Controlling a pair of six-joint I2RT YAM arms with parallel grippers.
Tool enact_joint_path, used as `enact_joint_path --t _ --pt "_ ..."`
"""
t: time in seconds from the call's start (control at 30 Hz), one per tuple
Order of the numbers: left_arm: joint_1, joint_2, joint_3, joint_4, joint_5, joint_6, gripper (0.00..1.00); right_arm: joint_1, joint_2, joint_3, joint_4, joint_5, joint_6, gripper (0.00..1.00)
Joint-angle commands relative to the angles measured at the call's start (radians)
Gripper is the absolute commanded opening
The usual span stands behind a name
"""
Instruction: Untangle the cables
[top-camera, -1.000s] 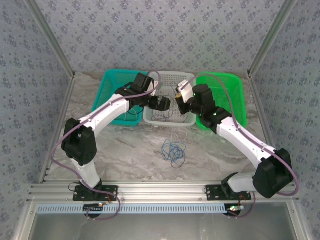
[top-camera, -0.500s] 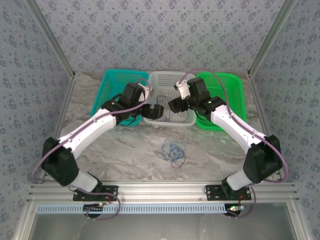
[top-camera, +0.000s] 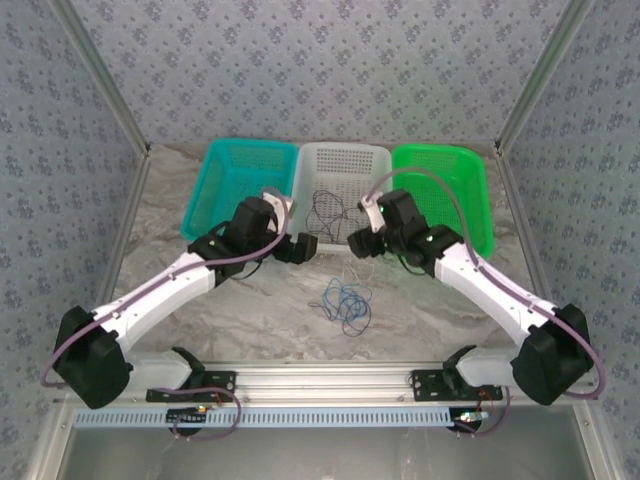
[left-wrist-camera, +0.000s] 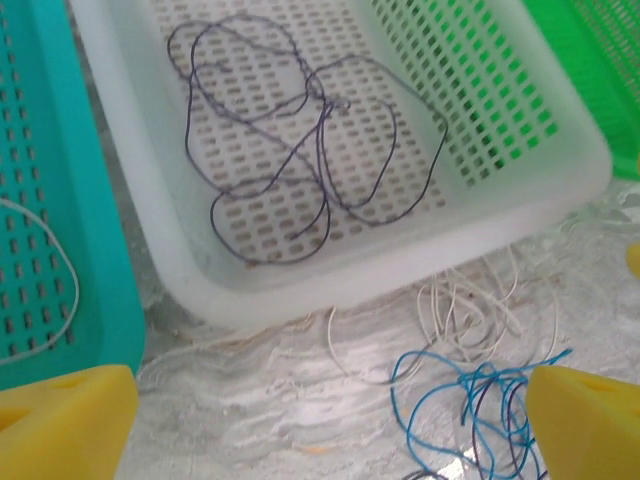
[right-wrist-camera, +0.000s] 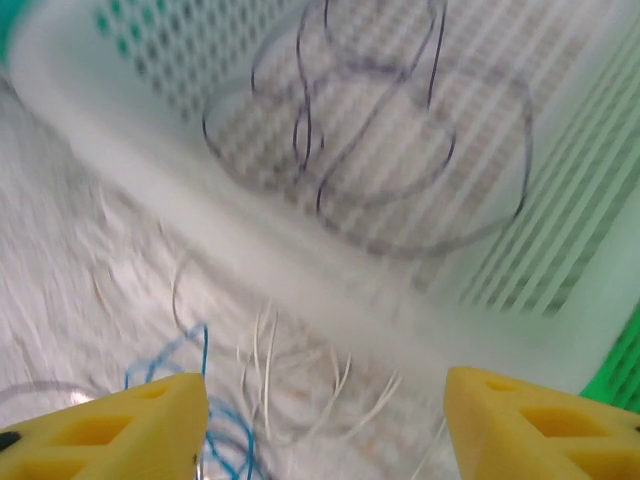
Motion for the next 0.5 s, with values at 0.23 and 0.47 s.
enact_joint_path --t 0.23,0.47 --pt "0.000 -0.049 -0.069 0.100 0.015 -0.073 1.00 0.117 -0.095 -0.240 0.030 0.143 0.228 0.60" --pt "0.000 -0.063 -0.083 0.126 0.025 -0.089 0.99 0.122 -0.048 -0.303 0.162 0.142 0.264 0.55"
